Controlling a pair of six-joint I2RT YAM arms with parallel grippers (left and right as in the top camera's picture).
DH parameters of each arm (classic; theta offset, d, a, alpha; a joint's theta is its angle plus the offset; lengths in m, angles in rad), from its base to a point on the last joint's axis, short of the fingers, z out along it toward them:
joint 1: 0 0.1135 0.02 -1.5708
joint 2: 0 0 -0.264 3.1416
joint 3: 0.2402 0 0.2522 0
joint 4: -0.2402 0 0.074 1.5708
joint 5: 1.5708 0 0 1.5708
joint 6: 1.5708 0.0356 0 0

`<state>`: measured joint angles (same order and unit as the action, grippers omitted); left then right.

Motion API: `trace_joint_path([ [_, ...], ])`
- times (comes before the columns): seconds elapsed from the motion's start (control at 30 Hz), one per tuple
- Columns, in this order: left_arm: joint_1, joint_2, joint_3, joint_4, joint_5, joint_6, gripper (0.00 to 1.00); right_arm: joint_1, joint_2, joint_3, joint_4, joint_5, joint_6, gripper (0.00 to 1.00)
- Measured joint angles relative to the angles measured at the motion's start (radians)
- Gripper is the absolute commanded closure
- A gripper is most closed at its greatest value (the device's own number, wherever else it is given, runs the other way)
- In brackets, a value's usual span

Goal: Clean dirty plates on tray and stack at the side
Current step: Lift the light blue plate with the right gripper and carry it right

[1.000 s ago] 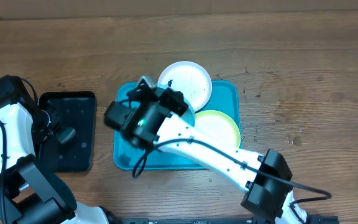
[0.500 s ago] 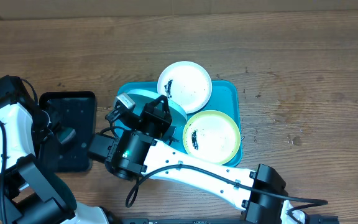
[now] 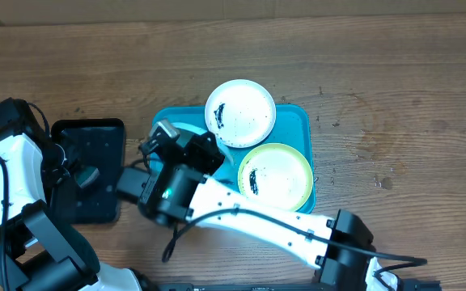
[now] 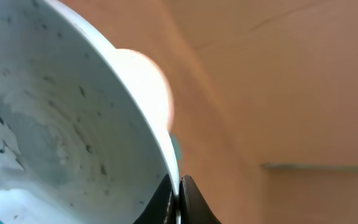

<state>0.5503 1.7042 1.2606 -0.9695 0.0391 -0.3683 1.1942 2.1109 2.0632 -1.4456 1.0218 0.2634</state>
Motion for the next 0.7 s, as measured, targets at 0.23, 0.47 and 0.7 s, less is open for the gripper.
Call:
trace_joint_path([
  [0.23,0.000,0.000,0.000,-0.010,0.014,0.000,0.96,-0.262,0.000,0.000,0.077,-0.531,0.031,0.96],
  [0.47,0.000,0.000,0.000,-0.012,0.021,0.000,0.96,-0.732,0.000,0.000,0.038,-1.089,0.093,0.96],
  [0.7,0.000,0.000,0.000,-0.014,0.022,0.000,0.96,-1.132,0.000,0.000,-0.071,-1.276,0.092,0.96],
])
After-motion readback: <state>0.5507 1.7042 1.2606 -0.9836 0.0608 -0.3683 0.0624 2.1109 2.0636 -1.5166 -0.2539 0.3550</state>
